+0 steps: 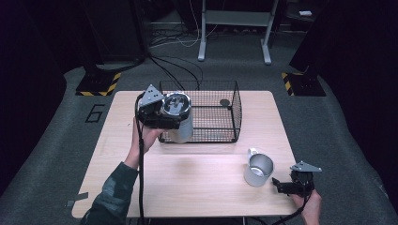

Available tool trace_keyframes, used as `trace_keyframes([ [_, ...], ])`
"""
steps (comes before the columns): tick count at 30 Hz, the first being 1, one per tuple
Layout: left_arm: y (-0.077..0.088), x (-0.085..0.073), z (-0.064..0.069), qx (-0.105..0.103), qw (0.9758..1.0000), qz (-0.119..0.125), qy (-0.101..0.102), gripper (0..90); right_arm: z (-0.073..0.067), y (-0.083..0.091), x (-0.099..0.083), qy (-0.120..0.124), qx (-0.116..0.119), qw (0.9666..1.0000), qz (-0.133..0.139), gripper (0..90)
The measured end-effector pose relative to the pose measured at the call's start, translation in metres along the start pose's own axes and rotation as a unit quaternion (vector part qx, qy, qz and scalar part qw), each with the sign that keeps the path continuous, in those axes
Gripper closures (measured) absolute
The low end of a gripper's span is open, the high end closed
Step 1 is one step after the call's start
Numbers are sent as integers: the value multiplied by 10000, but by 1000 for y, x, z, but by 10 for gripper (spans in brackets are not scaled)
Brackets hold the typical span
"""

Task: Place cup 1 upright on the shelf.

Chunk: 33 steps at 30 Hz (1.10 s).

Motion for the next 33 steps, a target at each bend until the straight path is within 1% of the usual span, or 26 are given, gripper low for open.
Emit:
trace_keyframes([
  [2,-1,1,-1,25,10000,3,-14,41,0,0,0,0,-1,10000,0,0],
  [4,-3,3,-4,76,9999,-33,-70,42,0,0,0,0,0,10000,-1,0],
  [5,-4,3,-5,90,9999,-14,-42,41,0,0,0,0,0,10000,0,0],
  [9,-4,5,-8,129,9999,-28,-44,41,0,0,0,0,0,10000,-2,0],
  [11,-6,6,-11,172,9998,-22,-75,41,0,0,0,1,0,10000,-1,0],
  [12,-6,6,-12,163,9998,-35,-67,42,0,0,0,0,0,10000,-1,0],
  [14,-8,7,-15,205,9998,-26,-29,41,0,0,0,0,0,10000,-1,0],
  [18,-11,9,-21,264,9996,-18,-14,41,0,0,0,-1,0,10000,0,0],
  [21,-11,9,-23,265,9996,-78,-18,41,0,0,0,0,1,10000,-2,0],
  [24,-12,11,-25,306,9995,-36,20,41,0,0,0,0,0,10000,-1,0],
  [25,-12,11,-27,332,9994,-40,-16,41,0,0,0,1,0,10000,-1,0],
  [27,-13,13,-28,352,9994,-27,11,42,0,0,0,-1,1,10000,-2,0],
  [33,-17,17,-34,434,9991,-27,-24,41,0,0,0,-1,0,10000,0,0],
])
Point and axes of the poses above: each handheld gripper's, and its own axes: y roughly backward along the jaws, x roughly out of its top, z roughly to its right, the point moved 10 cm from there along -y, roughly forward along the jaws, and after that the axes turned 2 degrees about -x, right-handed, at the moved point
